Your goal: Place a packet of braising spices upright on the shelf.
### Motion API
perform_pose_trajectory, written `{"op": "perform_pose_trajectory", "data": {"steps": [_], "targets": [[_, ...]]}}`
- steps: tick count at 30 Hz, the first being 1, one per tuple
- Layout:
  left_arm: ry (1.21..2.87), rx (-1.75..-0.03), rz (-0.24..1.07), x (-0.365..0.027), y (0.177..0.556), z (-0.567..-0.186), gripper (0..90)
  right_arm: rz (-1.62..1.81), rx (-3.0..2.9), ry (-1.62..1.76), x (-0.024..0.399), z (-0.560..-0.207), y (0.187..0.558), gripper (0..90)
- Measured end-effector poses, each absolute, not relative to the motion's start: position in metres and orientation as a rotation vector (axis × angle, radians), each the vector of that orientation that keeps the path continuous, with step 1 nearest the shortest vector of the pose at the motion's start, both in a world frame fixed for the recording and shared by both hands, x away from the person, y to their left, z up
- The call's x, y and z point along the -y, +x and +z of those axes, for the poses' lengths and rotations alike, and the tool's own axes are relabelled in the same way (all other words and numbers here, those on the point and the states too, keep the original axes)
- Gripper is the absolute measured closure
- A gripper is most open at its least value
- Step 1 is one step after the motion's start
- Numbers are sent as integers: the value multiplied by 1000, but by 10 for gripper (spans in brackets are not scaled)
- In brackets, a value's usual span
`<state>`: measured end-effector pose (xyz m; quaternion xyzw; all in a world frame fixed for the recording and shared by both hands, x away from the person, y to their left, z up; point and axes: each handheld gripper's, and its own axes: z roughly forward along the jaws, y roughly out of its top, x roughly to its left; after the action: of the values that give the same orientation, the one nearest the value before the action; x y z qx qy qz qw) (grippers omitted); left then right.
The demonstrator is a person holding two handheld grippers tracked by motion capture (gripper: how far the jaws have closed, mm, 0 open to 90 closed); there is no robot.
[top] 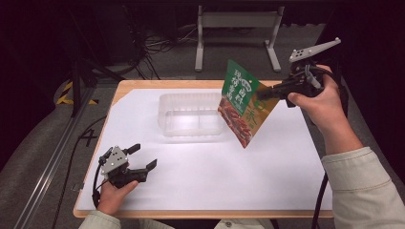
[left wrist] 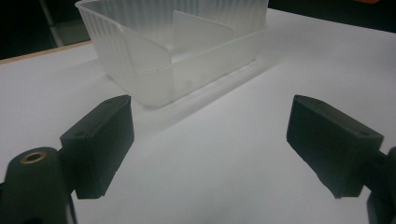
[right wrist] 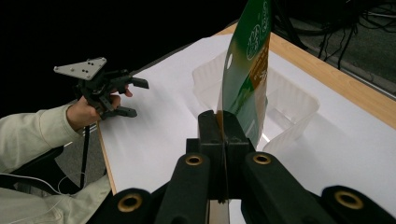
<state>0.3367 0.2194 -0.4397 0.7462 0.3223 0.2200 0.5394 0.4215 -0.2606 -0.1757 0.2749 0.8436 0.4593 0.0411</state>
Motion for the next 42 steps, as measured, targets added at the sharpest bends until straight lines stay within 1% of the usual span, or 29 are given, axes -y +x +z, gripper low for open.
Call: {"op": "perform_pose_trajectory", "data": {"steps": [8,23,42], "targets": [[1766,-775,528,-222,334,-440,157,1407,-2583,829,248,-168,434,900],[1767,-765,530,-222,335,-439,156,1398,-2573,802,210,-158,462,900],[1763,-754,519,-220,337,-439,157,1439,-2551,753,158,-165,491,900]]}}
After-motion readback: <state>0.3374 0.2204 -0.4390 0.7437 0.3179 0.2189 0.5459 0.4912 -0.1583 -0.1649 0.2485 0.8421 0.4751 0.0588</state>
